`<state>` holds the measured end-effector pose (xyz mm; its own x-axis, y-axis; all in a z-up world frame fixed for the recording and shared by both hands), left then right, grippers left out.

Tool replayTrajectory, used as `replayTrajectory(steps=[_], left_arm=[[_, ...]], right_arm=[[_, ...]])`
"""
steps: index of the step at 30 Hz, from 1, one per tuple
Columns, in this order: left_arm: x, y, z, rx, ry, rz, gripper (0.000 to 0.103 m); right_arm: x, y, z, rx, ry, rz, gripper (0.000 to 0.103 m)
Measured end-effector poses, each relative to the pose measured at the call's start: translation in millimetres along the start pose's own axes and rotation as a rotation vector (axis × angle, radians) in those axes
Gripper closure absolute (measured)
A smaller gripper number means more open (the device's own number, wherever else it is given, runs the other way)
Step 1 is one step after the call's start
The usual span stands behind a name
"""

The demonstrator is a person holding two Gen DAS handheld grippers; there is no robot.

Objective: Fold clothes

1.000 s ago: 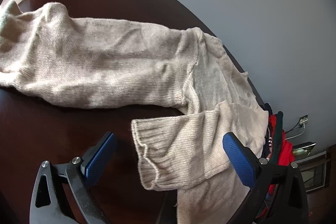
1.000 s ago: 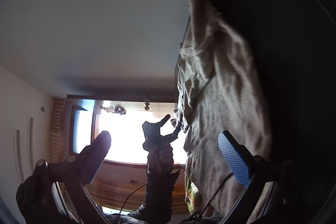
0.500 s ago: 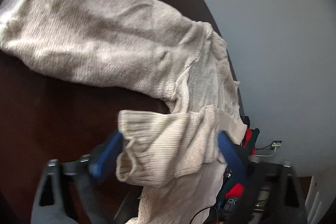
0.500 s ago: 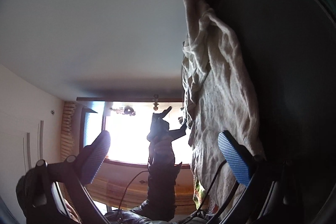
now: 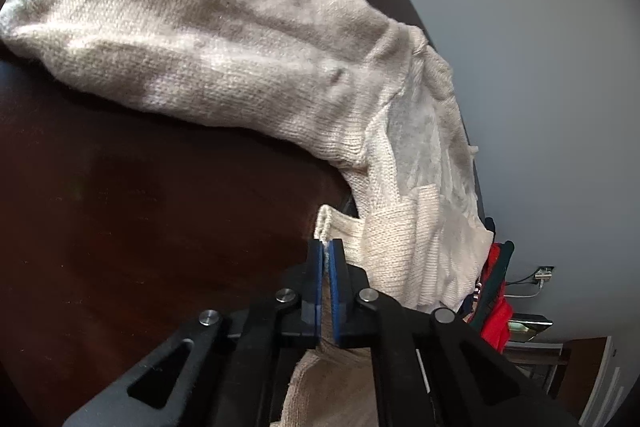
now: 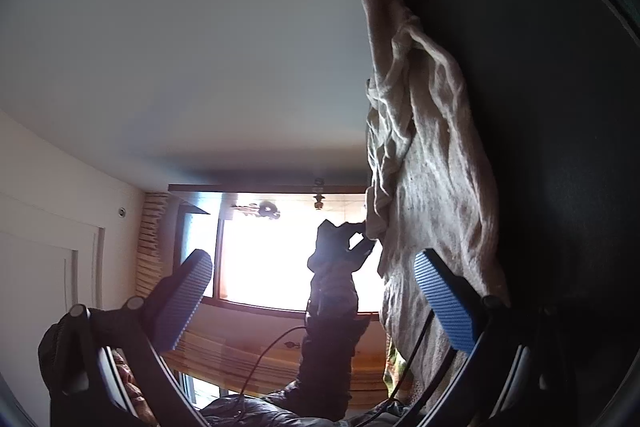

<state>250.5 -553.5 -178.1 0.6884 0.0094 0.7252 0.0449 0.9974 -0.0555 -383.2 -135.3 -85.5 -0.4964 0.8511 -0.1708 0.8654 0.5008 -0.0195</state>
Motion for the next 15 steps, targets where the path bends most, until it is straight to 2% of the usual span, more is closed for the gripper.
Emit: replayTrajectory(steps=[4, 6, 9, 15], left_arm=[[36, -21, 25, -0.021, 0.122, 0.132, 0.101], [56, -36, 51, -0.075, 0.208, 0.183, 0.101], [68, -51, 83, -0.166, 0.212, 0.230, 0.100], [53, -67, 82, -0.114, 0.210, 0.190, 0.100]], right_arm=[[1, 0, 0, -0.001, -0.009, 0.007, 0.000], [0, 0, -1, 0.000, -0.005, 0.008, 0.000], [0, 1, -1, 0.003, 0.010, 0.015, 0.000], [-5, -4, -7, -0.014, 0.062, 0.060, 0.000]])
Point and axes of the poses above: each gripper's, at about its wrist camera, not at the fingertips, and x roughly against the way its jaws point, z to its right, y to its underside, the point moved 4 cm from there along -x, roughly the way its jaws point, and after that the axes turned 3 degrees about -y, right-handed, at the moved point
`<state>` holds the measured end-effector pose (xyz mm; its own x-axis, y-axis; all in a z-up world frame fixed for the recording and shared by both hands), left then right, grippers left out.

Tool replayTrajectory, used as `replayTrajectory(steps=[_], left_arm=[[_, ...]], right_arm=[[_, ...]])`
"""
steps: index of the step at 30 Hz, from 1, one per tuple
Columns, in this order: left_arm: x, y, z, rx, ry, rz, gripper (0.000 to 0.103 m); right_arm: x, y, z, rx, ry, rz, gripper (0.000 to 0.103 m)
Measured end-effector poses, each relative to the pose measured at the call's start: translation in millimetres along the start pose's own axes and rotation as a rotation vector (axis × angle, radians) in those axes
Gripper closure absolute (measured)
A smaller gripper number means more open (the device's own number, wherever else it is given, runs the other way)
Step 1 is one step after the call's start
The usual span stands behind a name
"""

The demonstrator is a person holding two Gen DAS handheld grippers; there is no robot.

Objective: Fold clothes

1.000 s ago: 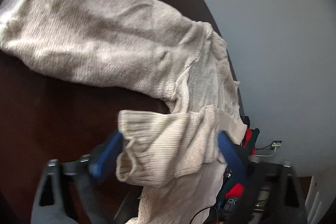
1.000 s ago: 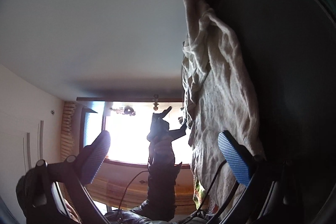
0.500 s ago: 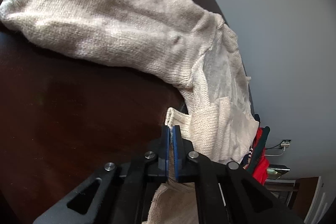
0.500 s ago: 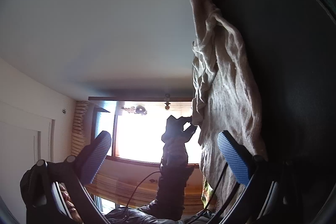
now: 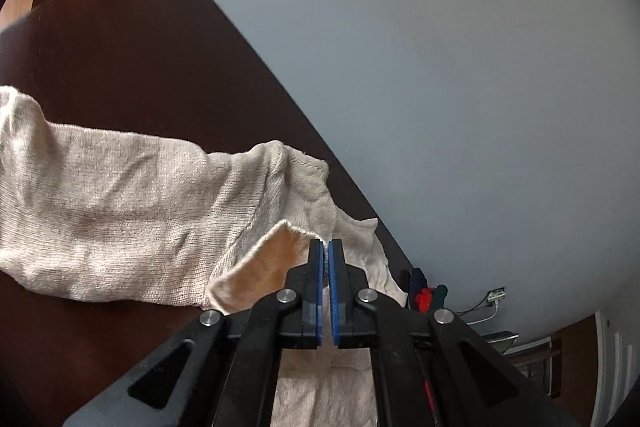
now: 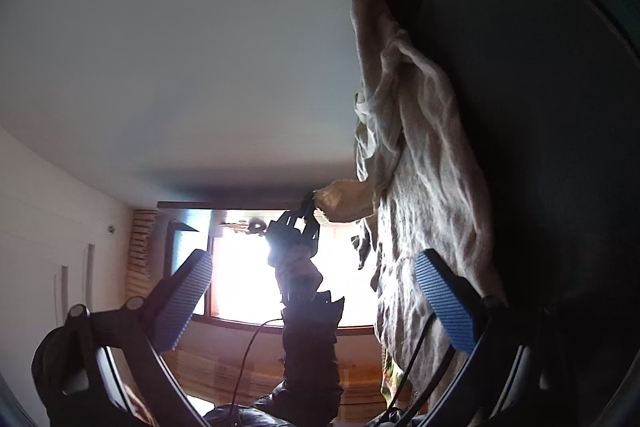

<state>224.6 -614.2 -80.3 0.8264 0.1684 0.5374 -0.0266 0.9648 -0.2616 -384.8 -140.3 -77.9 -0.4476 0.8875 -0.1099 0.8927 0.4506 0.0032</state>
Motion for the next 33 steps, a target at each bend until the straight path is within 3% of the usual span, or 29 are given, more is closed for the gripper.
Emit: replayTrajectory(steps=[4, 10, 16, 19, 21, 24, 28, 29, 33], left_arm=[[11, 0, -10, 0.023, 0.024, 0.009, 0.100], [26, -9, -16, 0.037, 0.046, 0.025, 0.100], [19, -15, -7, 0.012, 0.063, 0.008, 0.100], [14, -20, 1, -0.005, 0.079, 0.006, 0.100], [12, -23, 6, -0.012, 0.089, 0.006, 0.100], [8, -28, 12, -0.008, 0.111, 0.009, 0.100], [4, -31, 21, -0.022, 0.151, 0.012, 0.100], [2, -30, 24, -0.034, 0.163, 0.009, 0.100], [-21, -22, 13, -0.023, 0.144, -0.039, 0.100]], right_arm=[[-16, -9, -20, 0.033, 0.019, -0.012, 0.000], [-62, -46, -28, 0.045, 0.149, 0.016, 0.000], [-105, -95, -6, 0.039, 0.398, 0.092, 0.000], [-125, -108, 12, -0.025, 0.436, 0.078, 0.000], [-136, -113, 20, -0.055, 0.414, 0.084, 0.000], [-130, -126, 16, -0.028, 0.353, 0.228, 0.000], [-58, -127, -15, 0.116, 0.231, 0.656, 0.000], [-41, -124, -23, 0.141, 0.203, 0.721, 0.000], [-17, -121, -21, 0.133, 0.234, 0.711, 0.000]])
Point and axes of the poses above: each gripper's, at about its wrist camera, not at the fingertips, and x roughly against the way its jaws point, z to its right, y to its underside, the point moved 4 cm from there along -x, roughly the way its jaws point, and after that the axes turned 3 degrees about -y, right-handed, at the moved point
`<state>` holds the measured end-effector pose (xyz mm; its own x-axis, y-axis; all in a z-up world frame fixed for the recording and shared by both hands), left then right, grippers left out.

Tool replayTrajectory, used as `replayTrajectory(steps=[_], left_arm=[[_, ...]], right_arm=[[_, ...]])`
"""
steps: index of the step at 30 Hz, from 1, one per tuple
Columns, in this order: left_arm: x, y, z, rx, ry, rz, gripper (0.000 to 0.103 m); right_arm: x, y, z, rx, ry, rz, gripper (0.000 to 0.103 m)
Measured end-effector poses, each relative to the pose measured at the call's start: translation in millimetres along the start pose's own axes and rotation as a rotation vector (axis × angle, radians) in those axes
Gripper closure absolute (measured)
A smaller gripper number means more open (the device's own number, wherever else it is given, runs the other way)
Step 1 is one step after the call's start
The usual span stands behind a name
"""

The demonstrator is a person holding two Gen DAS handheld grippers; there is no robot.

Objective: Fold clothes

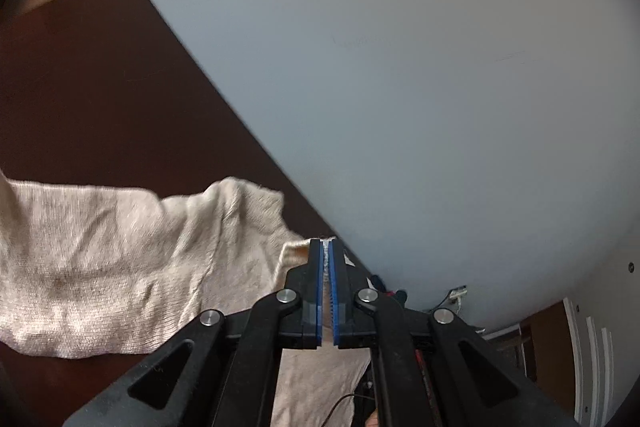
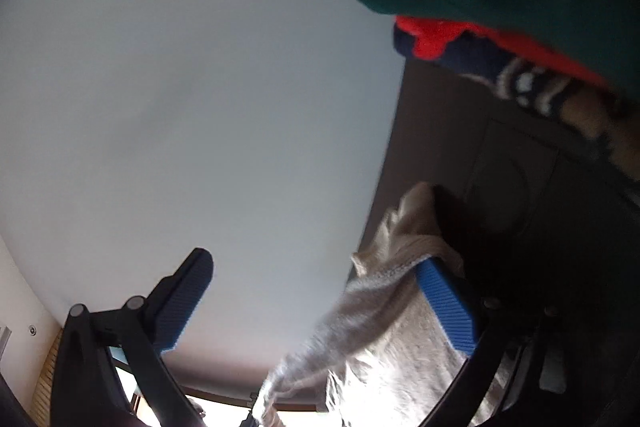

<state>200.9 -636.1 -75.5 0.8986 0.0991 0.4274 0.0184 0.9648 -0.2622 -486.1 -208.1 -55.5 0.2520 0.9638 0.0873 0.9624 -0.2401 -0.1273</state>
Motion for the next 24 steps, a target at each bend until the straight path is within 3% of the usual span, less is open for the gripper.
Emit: replayTrajectory(steps=[3, 4, 5, 10, 13, 16, 18, 20, 22, 24], left_arm=[[-12, 9, -27, 0.053, -0.042, -0.037, 0.100], [-13, 11, -34, 0.066, -0.057, -0.044, 0.100], [-14, 13, -44, 0.082, -0.074, -0.049, 0.100], [-6, 8, -72, 0.144, -0.128, -0.052, 0.100], [-4, 2, -78, 0.165, -0.147, -0.043, 0.100], [-10, 7, -79, 0.153, -0.164, -0.075, 0.100], [-14, 13, -79, 0.148, -0.170, -0.095, 0.100], [-18, 18, -80, 0.146, -0.170, -0.108, 0.100], [-20, 22, -81, 0.148, -0.165, -0.113, 0.100], [-20, 24, -83, 0.149, -0.166, -0.116, 0.100]], right_arm=[[0, 5, 21, -0.018, 0.116, -0.105, 0.000], [-2, 9, 28, -0.008, 0.159, -0.164, 0.006], [1, 11, 29, 0.017, 0.168, -0.189, 0.000], [25, 8, 32, 0.064, 0.178, -0.203, 0.000], [28, 9, 23, 0.161, 0.193, -0.217, 0.000], [11, 13, 6, 0.285, 0.200, -0.311, 0.000], [-15, 17, -18, 0.412, 0.240, -0.389, 0.000], [-42, 10, -28, 0.551, 0.347, -0.433, 0.000], [-63, -3, -20, 0.596, 0.435, -0.437, 0.003], [-83, -13, -6, 0.566, 0.469, -0.478, 0.025]])
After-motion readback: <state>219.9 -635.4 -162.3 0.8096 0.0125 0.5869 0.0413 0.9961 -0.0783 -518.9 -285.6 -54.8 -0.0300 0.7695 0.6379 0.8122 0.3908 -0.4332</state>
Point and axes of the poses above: each gripper's, at about its wrist camera, not at the fingertips, and x roughly against the way its jaws point, z to its right, y to its underside, the point moved 4 cm from there along -x, roughly the way its jaws point, and after that the axes turned 3 degrees about -y, right-handed, at the moved point
